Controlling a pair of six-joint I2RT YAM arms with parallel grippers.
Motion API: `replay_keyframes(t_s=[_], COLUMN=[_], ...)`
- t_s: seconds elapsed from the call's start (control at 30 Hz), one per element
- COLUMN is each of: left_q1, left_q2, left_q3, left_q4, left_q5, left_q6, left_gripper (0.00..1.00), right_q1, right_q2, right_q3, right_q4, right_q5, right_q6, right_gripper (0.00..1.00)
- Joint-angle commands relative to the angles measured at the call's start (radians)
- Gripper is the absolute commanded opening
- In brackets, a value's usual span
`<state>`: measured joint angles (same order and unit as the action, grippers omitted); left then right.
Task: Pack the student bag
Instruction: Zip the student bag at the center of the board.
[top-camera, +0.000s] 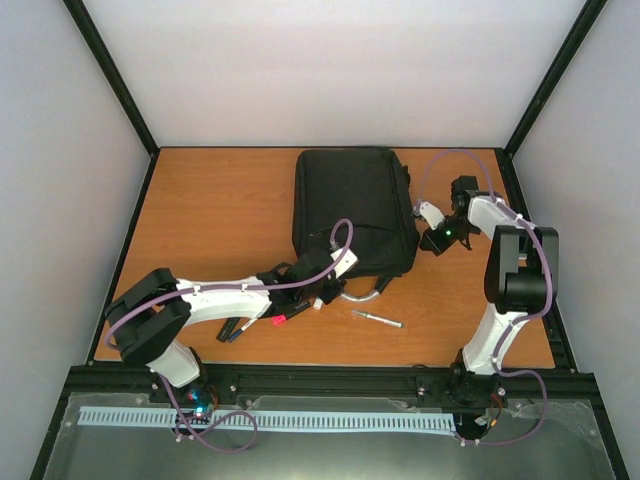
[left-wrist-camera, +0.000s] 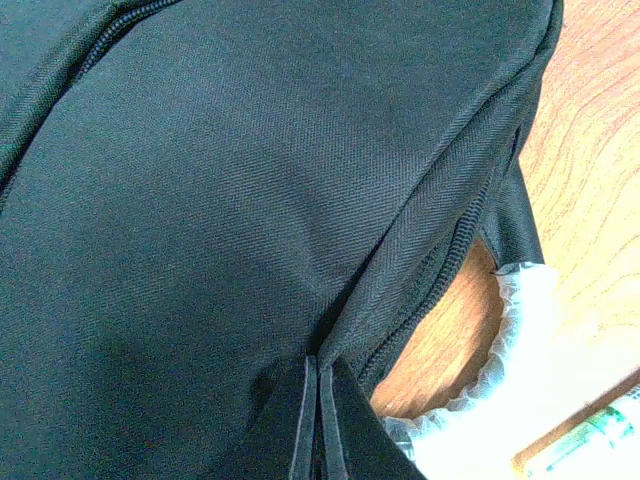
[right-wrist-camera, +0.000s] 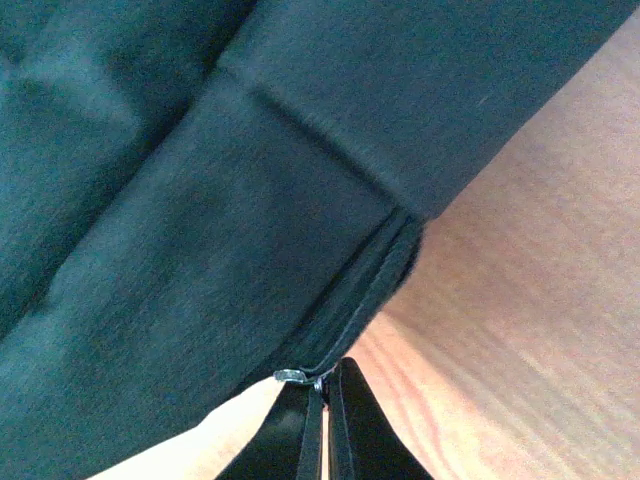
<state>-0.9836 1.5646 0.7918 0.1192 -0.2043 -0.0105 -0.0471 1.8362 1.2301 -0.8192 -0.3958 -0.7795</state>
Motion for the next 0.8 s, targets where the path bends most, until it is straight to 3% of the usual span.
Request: replay_keyframes(t_s=[0.0, 0.53, 0.77], left_q1=[0.003, 0.003, 0.003], left_q2=[-0.057, -0.096, -0.057], left_q3=[-0.014, -0.048, -0.028], left_q4=[0.032, 0.054, 0.053], left_q5=[0.0, -0.02, -0.035], left_q6=[0.006, 0.0, -0.006], left_gripper=[0.01, 0.01, 0.01], right_q1=[-0.022, -0.02, -0.022], right_q2=[0.05, 0.199, 0.144], right_q3=[0.08, 0.247, 0.223], right_q4=[0.053, 0.029, 0.024], right_q5=[0.042, 0.051, 0.026], right_q6=[0.04, 0.055, 0.064], right_gripper=[0.03, 0.05, 0.14])
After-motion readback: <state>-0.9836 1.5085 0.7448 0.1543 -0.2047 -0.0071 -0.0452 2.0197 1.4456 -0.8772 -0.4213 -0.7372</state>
